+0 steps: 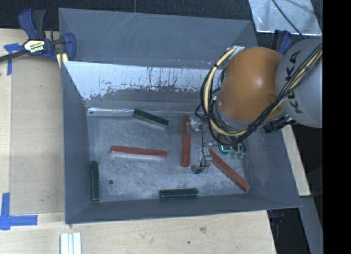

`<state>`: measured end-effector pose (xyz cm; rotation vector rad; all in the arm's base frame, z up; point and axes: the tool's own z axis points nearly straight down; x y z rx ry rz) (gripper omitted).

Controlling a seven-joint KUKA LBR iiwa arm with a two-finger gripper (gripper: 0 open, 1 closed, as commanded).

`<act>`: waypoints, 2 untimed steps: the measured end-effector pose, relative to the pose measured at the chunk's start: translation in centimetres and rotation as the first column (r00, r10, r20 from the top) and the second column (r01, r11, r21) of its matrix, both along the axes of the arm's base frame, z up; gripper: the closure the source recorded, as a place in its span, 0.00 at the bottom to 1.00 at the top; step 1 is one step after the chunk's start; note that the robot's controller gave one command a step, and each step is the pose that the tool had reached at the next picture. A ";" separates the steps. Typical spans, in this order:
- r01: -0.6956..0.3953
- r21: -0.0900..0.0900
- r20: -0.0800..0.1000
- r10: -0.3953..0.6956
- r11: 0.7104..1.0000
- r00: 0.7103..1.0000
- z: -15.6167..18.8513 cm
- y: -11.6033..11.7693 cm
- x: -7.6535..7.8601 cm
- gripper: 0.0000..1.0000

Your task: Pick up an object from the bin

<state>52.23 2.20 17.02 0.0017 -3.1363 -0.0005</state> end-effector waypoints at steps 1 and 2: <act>0.159 0.000 0.005 -0.159 0.987 0.987 -10.3 3.3 -1.5 0.00; 0.160 0.002 0.013 -0.160 0.987 0.987 -9.9 3.2 -1.2 1.00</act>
Offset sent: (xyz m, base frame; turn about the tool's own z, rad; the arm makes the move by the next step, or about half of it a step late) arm -0.0144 0.0320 -0.1002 0.1607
